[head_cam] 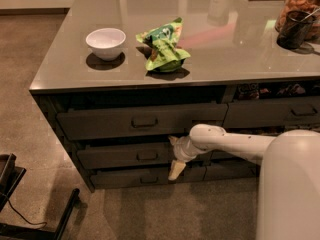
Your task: Open middle drawer
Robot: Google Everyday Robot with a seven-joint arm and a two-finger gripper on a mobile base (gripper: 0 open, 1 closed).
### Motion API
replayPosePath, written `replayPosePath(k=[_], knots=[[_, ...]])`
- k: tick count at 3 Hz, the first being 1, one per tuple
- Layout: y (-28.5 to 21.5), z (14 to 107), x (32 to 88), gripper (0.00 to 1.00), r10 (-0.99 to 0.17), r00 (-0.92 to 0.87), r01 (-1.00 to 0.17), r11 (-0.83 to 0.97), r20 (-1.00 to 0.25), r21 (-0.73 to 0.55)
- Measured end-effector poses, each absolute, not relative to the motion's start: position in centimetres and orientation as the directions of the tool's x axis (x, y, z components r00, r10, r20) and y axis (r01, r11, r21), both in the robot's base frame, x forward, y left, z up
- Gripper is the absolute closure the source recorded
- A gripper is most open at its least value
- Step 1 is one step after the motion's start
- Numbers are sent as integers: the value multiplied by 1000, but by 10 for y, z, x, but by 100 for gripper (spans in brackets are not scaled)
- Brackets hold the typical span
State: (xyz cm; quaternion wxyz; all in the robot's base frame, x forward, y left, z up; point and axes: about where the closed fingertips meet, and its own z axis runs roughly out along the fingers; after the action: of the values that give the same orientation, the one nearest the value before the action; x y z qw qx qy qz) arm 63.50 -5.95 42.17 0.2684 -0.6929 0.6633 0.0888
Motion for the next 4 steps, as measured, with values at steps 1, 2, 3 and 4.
replayPosePath(k=[1,2,3,4], knots=[[-53,413,643,0,-868,111,-968,15,-484,-250],[-47,405,647,0,-867,117,-972,0,-484,-236],[-44,399,648,0,-869,120,-975,-13,-480,-221],[-44,399,648,18,-869,121,-975,-13,-480,-221]])
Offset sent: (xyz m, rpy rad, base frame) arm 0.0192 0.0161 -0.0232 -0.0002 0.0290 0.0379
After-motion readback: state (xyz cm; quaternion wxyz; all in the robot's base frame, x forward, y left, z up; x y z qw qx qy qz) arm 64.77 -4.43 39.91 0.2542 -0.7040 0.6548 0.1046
